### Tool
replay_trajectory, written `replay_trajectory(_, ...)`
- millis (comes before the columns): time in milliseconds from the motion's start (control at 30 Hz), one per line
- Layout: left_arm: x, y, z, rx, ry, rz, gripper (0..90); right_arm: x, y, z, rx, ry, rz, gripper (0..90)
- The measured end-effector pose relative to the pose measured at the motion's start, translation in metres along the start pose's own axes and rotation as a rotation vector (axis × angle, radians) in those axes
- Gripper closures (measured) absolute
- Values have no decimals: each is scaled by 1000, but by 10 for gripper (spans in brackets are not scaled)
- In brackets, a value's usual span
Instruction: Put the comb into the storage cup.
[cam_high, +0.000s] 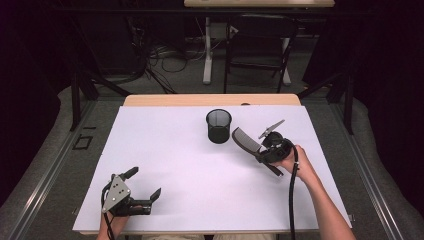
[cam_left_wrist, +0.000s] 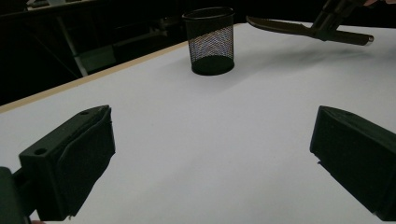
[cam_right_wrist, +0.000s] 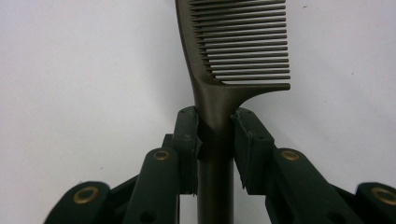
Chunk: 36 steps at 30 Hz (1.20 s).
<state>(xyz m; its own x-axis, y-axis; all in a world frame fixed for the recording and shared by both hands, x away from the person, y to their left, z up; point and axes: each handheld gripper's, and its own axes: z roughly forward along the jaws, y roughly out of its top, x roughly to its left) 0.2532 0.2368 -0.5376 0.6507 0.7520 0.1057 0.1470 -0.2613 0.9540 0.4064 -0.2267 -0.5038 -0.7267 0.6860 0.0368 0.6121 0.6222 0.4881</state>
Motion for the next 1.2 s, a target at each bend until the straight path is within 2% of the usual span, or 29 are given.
replay_trajectory(67,0,0,0,1,0,3,1,1,-1,-1,-13,2,1,721)
replay_trajectory(100,0,0,0,0,0,3,1,1,-1,-3,1,2,-14,721)
replay_trajectory(167,0,0,0,1,0,4,1,3,-2,-3,-36,-5,-3,721)
replay_trajectory(400,0,0,0,0,-1,4,1,5,-5,-7,-72,-14,2,721)
replay_trajectory(433,0,0,0,0,-2,1,1,5,-6,-8,-96,-19,4,720)
replay_trajectory(733,0,0,0,2,-2,0,1,4,-9,-10,-156,-21,21,721)
replay_trajectory(1200,0,0,-1,3,0,4,1,7,-11,-12,-205,-31,35,721)
